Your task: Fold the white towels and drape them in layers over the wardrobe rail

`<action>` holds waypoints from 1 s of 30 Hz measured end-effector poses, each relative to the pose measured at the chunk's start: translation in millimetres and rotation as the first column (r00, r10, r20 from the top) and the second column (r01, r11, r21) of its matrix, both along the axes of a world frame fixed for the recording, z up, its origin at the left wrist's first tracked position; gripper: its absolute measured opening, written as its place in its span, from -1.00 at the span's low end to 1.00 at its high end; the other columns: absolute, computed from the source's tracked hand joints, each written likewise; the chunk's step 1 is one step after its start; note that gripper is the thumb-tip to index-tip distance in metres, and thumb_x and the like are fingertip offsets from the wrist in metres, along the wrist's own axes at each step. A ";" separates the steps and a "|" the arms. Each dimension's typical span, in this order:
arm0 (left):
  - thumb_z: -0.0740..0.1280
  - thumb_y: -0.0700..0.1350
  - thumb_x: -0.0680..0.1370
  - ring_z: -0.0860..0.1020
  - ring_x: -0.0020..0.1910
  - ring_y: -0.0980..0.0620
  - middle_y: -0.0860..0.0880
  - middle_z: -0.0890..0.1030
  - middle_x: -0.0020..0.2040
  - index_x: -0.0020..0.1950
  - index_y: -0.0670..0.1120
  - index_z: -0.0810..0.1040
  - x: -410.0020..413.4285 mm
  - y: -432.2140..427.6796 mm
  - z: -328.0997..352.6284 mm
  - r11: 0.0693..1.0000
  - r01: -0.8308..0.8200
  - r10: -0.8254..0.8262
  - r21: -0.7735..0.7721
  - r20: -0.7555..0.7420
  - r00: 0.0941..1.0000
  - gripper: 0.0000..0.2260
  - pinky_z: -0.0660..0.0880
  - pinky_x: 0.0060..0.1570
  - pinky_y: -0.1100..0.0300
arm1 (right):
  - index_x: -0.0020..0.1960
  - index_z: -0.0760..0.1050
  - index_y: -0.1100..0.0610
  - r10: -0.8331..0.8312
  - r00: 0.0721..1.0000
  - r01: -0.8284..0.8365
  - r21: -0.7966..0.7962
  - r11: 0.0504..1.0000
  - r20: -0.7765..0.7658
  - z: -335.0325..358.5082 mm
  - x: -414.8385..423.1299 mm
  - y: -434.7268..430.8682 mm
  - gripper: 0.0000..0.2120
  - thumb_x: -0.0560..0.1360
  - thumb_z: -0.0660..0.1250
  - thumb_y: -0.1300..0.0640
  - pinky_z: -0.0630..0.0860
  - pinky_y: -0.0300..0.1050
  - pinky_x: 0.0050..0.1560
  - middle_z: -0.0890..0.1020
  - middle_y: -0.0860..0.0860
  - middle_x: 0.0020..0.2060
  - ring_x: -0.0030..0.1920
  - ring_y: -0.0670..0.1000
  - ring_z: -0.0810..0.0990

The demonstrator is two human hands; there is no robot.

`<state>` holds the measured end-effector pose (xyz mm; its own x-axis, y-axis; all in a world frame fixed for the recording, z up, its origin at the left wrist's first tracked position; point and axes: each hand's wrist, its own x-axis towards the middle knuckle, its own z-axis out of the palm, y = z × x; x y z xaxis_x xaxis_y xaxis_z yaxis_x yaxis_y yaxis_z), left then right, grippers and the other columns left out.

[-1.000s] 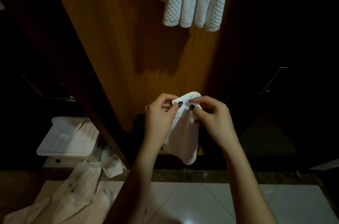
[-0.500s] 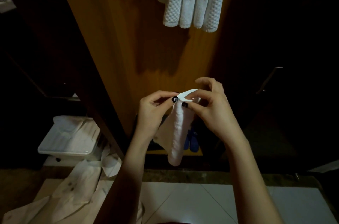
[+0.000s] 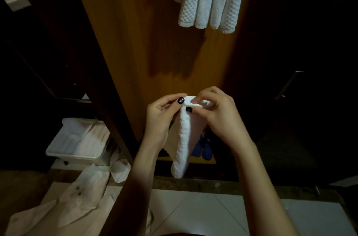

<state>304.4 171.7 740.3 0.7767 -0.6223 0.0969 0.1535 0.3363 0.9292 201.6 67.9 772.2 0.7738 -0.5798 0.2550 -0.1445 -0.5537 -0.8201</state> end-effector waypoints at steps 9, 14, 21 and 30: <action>0.36 -0.30 0.51 0.64 0.01 0.03 0.00 0.70 -0.06 -0.01 -0.07 0.64 1.5 -6.0 -0.5 1.000 -0.013 0.011 0.016 0.099 0.995 -0.84 0.55 0.03 0.18 | -0.16 0.56 0.05 -0.013 1.000 0.013 -0.026 1.000 -0.004 0.5 -1.3 -13.0 -0.88 0.43 0.49 0.08 0.44 -0.27 -0.13 0.56 -0.07 -0.13 -0.08 -0.10 0.53; 0.31 -0.31 0.56 0.63 -0.02 0.08 0.00 0.66 -0.06 -0.01 -0.06 0.60 5.7 -6.1 -2.1 0.995 -0.074 0.058 0.066 0.217 0.974 -0.83 0.54 -0.04 0.24 | -0.12 0.50 -0.11 0.159 0.962 -0.176 -0.058 0.983 -0.223 11.9 -12.6 -32.9 -0.83 0.44 0.48 0.09 0.51 -0.09 0.06 0.58 -0.03 -0.06 0.00 -0.04 0.56; 0.23 -0.30 0.61 0.59 -0.07 0.16 0.06 0.59 -0.06 -0.02 0.05 0.49 -1.0 -20.2 -2.3 0.981 -0.170 0.122 0.098 0.377 0.918 -0.77 0.51 -0.08 0.28 | -0.29 0.31 -0.04 0.164 0.949 -0.233 -0.248 0.940 -0.268 17.9 5.4 -32.8 -0.67 0.48 0.44 0.00 0.27 -0.20 -0.35 0.41 -0.11 -0.38 -0.38 -0.13 0.35; 0.31 -0.27 0.58 0.58 -0.05 0.19 0.03 0.59 -0.05 -0.01 0.03 0.49 9.7 -33.0 12.5 0.978 -0.206 0.191 0.010 0.342 0.920 -0.82 0.49 -0.06 0.29 | -0.17 0.33 0.05 -0.027 0.991 0.021 0.042 0.999 0.131 6.0 17.6 -39.0 -0.74 0.48 0.44 0.11 0.34 -0.21 -0.36 0.47 -0.07 -0.28 -0.31 -0.15 0.40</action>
<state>314.1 138.6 752.8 0.8110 -0.4686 0.3503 -0.2368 0.2846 0.9289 219.2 28.9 778.2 0.7209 -0.6096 0.3297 -0.0470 -0.5176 -0.8543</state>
